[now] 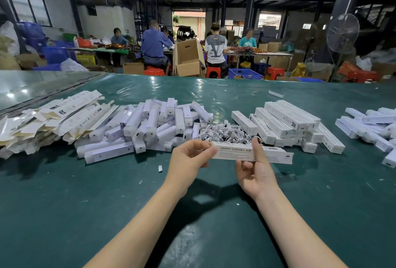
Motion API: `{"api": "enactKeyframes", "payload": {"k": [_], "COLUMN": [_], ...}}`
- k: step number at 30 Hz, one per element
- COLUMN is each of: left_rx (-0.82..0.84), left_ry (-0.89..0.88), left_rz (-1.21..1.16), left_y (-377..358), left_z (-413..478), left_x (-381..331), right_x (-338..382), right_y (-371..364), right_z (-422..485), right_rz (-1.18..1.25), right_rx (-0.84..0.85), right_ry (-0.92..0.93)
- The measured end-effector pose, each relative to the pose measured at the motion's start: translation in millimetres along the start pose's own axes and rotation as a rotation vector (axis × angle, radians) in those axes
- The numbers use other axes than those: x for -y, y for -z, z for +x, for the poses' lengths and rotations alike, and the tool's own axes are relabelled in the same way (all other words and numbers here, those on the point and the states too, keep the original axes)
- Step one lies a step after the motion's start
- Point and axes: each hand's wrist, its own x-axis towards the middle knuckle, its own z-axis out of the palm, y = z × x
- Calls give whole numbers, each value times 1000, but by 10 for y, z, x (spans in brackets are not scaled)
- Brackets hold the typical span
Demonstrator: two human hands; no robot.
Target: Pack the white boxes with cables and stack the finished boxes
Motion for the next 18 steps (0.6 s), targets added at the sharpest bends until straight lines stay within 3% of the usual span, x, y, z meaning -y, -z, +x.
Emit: {"api": "enactKeyframes", "payload": {"k": [12, 18], "left_rx": [-92, -324], "left_ry": [-55, -108], "left_rz": [16, 79], "left_y": [-29, -147], "left_z": [-16, -86], "left_x": [-3, 43], "right_x": [27, -120], "right_y": [8, -53], "right_z": [-18, -37], "right_rz": [23, 44], "right_rx": [6, -46], "right_ry": [-60, 36]}}
